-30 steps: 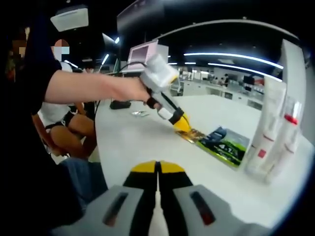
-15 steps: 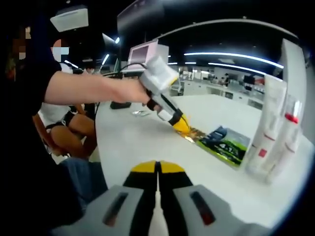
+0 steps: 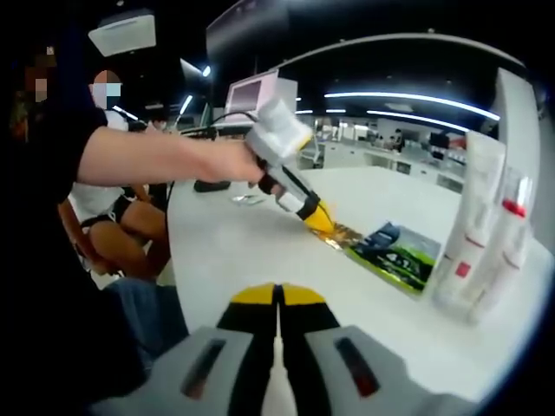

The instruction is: Arrange the skincare products in the storage area until every visible bottle or jar stands upright without overlapping.

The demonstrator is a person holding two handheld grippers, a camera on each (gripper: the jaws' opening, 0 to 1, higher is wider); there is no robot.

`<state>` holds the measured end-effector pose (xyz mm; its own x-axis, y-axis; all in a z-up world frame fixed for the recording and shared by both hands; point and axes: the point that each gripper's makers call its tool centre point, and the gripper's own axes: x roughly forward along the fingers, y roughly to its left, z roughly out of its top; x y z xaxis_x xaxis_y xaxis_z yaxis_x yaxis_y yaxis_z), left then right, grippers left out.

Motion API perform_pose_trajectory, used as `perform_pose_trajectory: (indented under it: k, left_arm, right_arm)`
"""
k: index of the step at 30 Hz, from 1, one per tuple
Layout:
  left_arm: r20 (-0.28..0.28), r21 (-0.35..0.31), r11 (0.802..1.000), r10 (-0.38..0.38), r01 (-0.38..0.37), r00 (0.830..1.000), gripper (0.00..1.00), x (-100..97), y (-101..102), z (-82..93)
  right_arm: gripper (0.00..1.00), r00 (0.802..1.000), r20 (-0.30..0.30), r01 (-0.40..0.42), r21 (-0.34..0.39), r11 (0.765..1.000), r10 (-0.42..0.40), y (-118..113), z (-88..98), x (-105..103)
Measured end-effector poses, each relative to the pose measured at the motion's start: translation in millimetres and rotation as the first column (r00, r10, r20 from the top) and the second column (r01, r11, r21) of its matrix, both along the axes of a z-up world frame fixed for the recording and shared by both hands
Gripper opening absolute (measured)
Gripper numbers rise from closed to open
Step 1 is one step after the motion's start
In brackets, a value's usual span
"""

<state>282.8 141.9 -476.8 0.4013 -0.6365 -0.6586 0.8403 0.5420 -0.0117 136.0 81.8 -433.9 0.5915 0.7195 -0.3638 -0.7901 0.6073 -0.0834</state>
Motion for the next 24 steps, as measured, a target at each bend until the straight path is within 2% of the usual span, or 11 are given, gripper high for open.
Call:
perform_pose_trajectory:
  k: [16, 18, 21, 24]
  left_arm:
    - [-0.015, -0.004, 1.000, 0.031, -0.031, 0.999, 0.00, -1.3, -0.5, -0.3]
    - [-0.003, -0.015, 0.999, 0.037, -0.037, 0.999, 0.00, -0.8, 1.5, 5.4]
    - [-0.014, -0.054, 0.997, 0.057, -0.058, 0.998, 0.01, -0.2, 3.3, 13.4]
    - [-0.009, -0.059, 0.996, 0.063, -0.063, 0.998, 0.01, -0.7, 7.1, 17.6]
  right_arm:
    - [0.00, 1.000, 0.003, 0.006, 0.004, 1.000, -0.006, -1.8, 0.2, 0.6]
    - [0.00, 1.000, 0.006, 0.007, 0.004, 1.000, -0.007, -2.0, 0.9, 0.4]
    - [0.00, 1.000, 0.005, 0.006, 0.005, 1.000, -0.007, -1.4, 0.6, -0.1]
    - [0.00, 1.000, 0.005, 0.001, 0.006, 1.000, -0.001, 1.0, 0.5, -1.3]
